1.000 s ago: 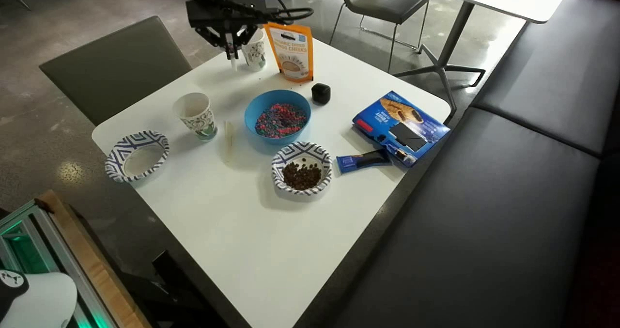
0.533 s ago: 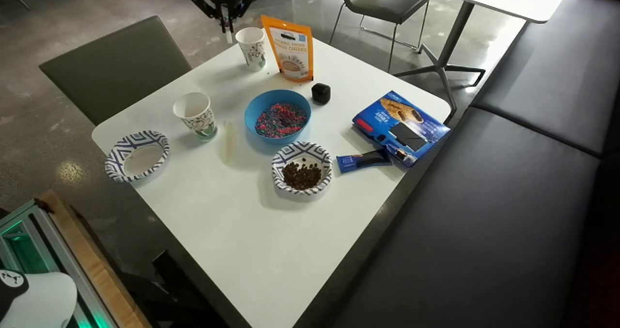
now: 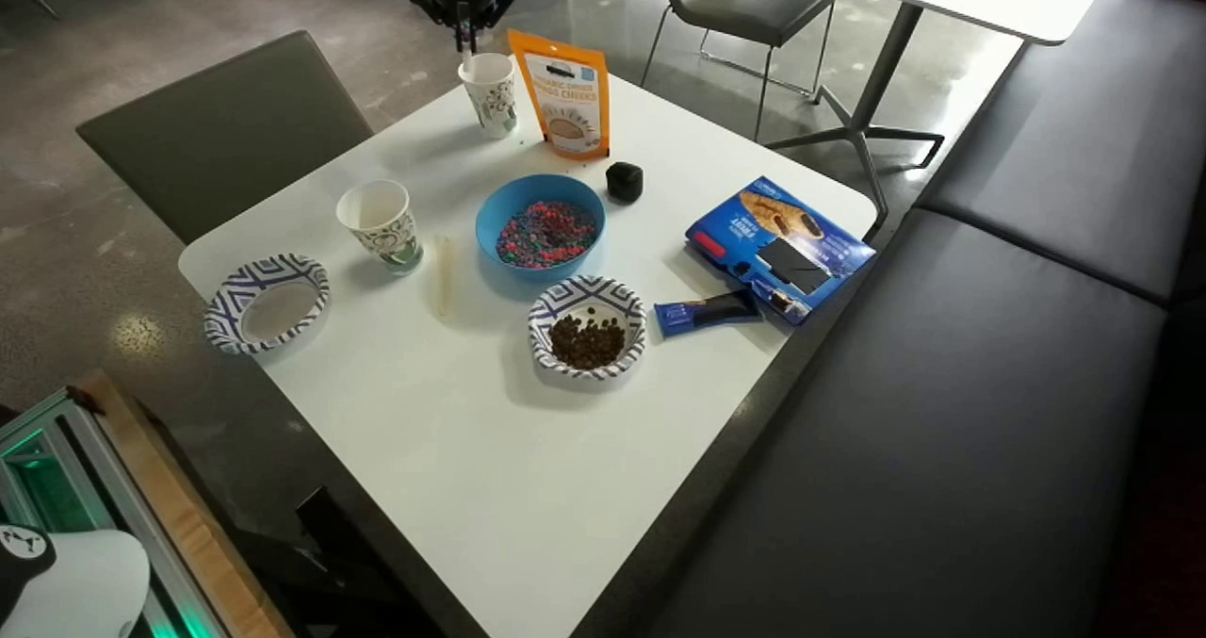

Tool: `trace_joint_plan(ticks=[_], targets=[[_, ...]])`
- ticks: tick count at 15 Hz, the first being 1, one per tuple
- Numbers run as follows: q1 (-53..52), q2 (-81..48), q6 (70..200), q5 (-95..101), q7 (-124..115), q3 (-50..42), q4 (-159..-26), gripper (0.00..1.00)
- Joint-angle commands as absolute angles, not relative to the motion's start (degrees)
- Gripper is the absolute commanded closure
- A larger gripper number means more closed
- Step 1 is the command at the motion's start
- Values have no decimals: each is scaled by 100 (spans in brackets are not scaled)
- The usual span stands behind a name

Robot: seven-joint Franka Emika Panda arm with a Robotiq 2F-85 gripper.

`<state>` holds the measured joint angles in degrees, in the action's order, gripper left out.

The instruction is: Put some of the contents of the blue bowl into the paper cup next to the orange packet using the plastic spoon

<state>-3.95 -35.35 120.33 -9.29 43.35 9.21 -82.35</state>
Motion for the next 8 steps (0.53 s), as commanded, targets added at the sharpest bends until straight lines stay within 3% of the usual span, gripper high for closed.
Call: trace_joint_plan(ticks=[1, 8], targets=[[-539, -4150, 11879, -668, 3671, 896, -7468, 96], [-851, -4415, 11957, 110, 2354, 688, -7277, 96]])
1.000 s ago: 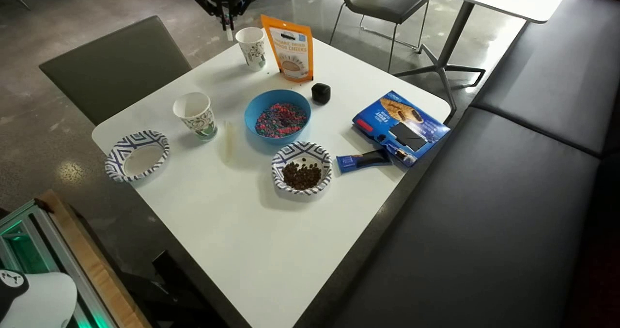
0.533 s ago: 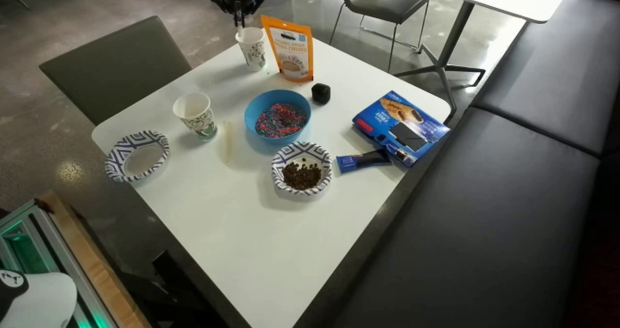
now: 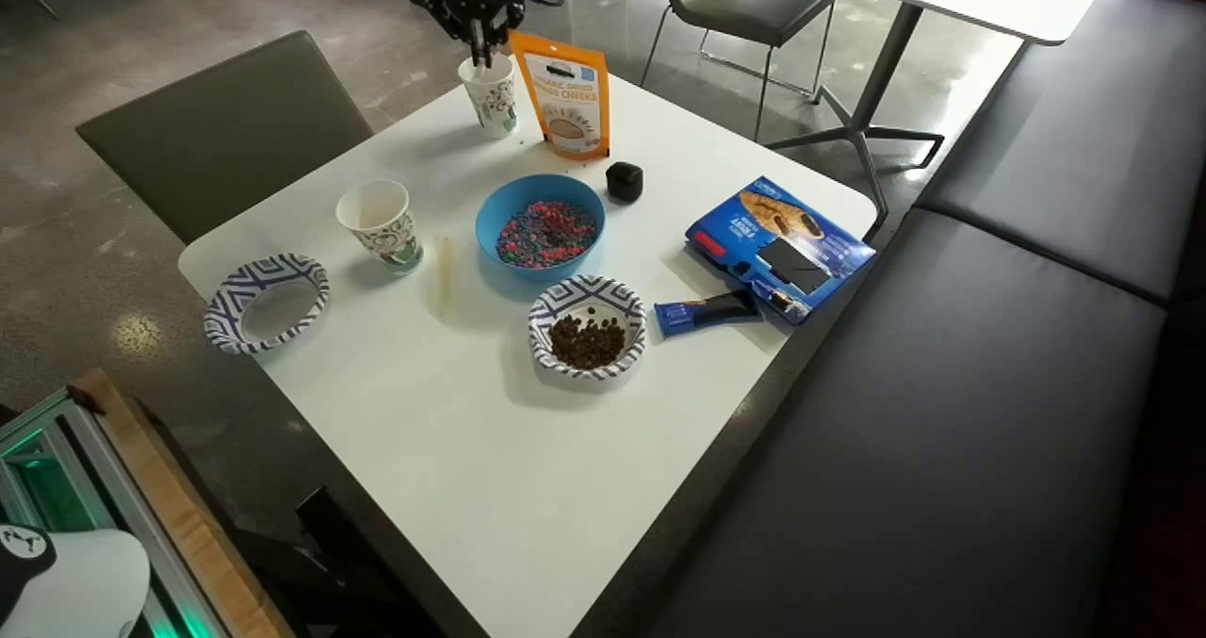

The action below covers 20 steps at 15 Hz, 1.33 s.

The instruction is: Put some of the contents of the blue bowl into the paper cup next to the orange packet using the plastic spoon

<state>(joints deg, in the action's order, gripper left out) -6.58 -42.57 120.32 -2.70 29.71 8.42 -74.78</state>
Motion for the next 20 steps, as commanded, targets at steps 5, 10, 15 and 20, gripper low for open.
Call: trace_joint_plan(ticks=[5, 10, 15, 20], targets=[[-1116, -4443, 11852, 700, 1663, 507, -7320, 96], [-1405, -4441, 11712, 1223, 1125, 382, -7360, 53], [-1487, -4365, 11756, 1352, 1013, 414, -7462, 16], [-1522, -3959, 12092, 1472, 899, 422, -7922, 0]])
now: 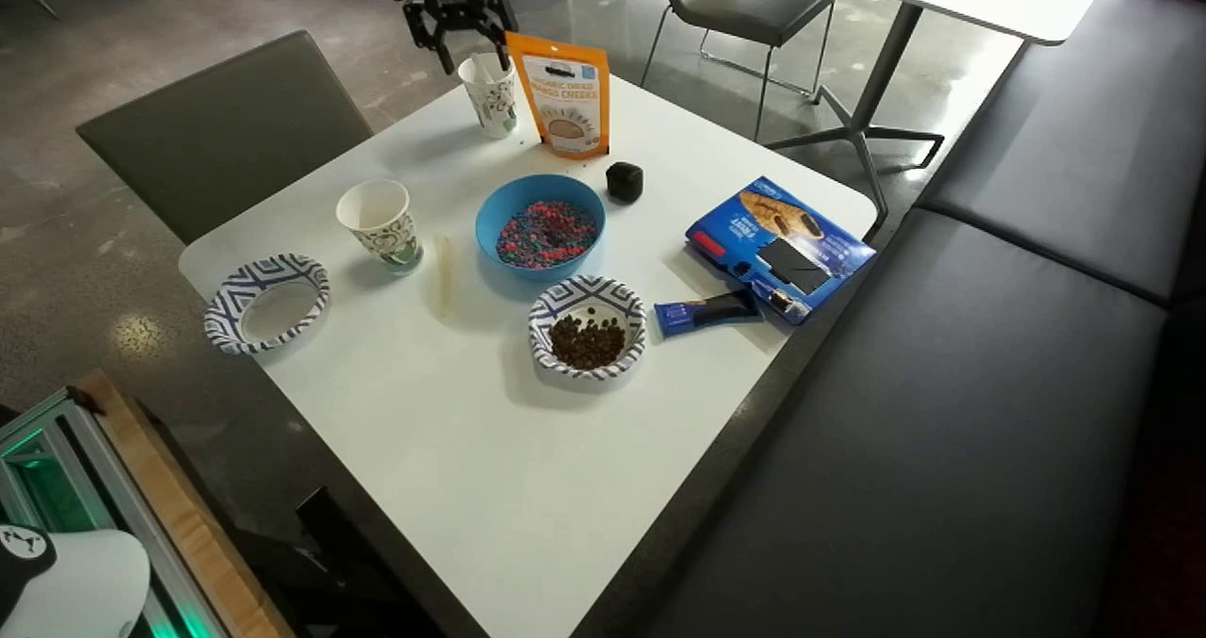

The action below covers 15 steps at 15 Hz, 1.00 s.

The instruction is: Put some of the contents of the blue bowl into the paper cup next to the orange packet using the plastic spoon

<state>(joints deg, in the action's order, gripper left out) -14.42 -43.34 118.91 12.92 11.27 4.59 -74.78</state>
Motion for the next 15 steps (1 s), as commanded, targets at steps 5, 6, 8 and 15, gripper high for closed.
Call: trace_joint_plan(ticks=[5, 6, 8, 15], targets=[[-1452, -2738, 13068, 1374, 664, 542, -9243, 0], [-1411, -2499, 13079, 1288, 635, 584, -9481, 0], [-1312, -1999, 12996, 1093, 567, 657, -9973, 0], [-1333, -2326, 12834, 1238, 653, 655, -9428, 0]])
